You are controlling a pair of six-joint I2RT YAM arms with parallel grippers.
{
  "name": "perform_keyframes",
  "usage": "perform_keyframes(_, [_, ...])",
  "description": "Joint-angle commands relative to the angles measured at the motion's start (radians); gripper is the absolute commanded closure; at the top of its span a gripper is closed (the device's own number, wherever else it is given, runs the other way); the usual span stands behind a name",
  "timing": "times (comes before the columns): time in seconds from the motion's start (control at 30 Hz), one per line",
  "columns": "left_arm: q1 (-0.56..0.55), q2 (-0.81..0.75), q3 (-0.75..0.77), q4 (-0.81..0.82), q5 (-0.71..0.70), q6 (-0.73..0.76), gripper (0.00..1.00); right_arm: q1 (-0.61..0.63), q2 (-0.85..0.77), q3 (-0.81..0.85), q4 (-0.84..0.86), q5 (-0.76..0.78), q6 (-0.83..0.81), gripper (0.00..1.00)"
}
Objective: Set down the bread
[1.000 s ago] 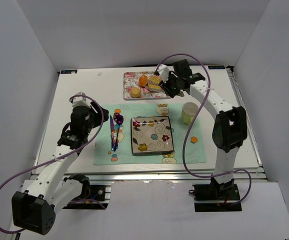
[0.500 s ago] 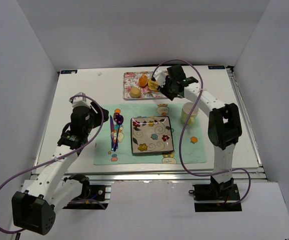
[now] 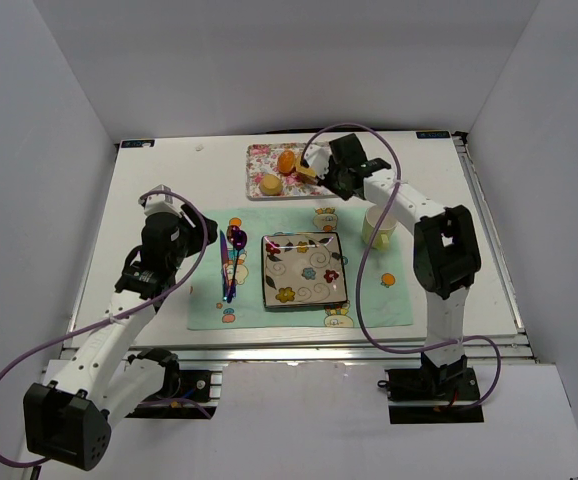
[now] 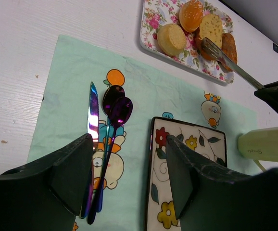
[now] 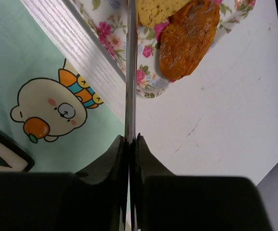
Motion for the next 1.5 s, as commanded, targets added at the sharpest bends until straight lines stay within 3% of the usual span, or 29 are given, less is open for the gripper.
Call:
perform_keyframes(0.0, [0.001,-0.03,0.006,0.001,-0.016,-0.002,0.29,0.006,-0.048,-0.008,0.036,0.0,0.005,0.93])
perform_keyframes(0.1, [0.003,-0.033,0.006,0.002,-0.018,-0.004,0.29,0.004,-0.124,-0.031,0.017,-0.039,0.027,1.0])
perform_keyframes(0.3, [0.003,-0.035,0.009,0.008,-0.012,-0.008,0.29,0.004,-0.322,-0.133,-0.067,-0.187,0.053,1.0])
perform_keyframes(0.53, [0.003,-0.02,0.009,0.024,0.0,-0.01,0.29,0.004,-0.658,-0.486,-0.2,-0.404,-0.034,0.98])
perform_keyframes(0.7, [0.003,-0.001,0.013,0.04,0.013,-0.008,0.29,0.004,-0.761,-0.607,-0.269,-0.437,-0.067,0.94])
perform_keyframes(0.87, [0.003,0.013,0.024,0.042,0.02,-0.002,0.29,0.006,-0.778,-0.629,-0.314,-0.475,-0.085,0.87])
perform_keyframes(1.0, [0.003,0.011,0.021,0.048,0.02,-0.007,0.29,0.004,-0.758,-0.618,-0.349,-0.475,-0.113,0.67])
perform_keyframes(1.13, [0.003,-0.004,0.012,0.053,0.019,-0.015,0.29,0.004,-0.775,-0.582,-0.354,-0.521,-0.127,0.56])
perform_keyframes(1.33, [0.003,-0.013,0.006,0.045,0.017,-0.015,0.29,0.004,-0.749,-0.47,-0.413,-0.575,-0.136,0.53])
perform_keyframes(1.47, [0.003,-0.012,0.009,0.051,0.017,-0.015,0.29,0.001,-0.735,-0.424,-0.329,-0.549,-0.084,0.54])
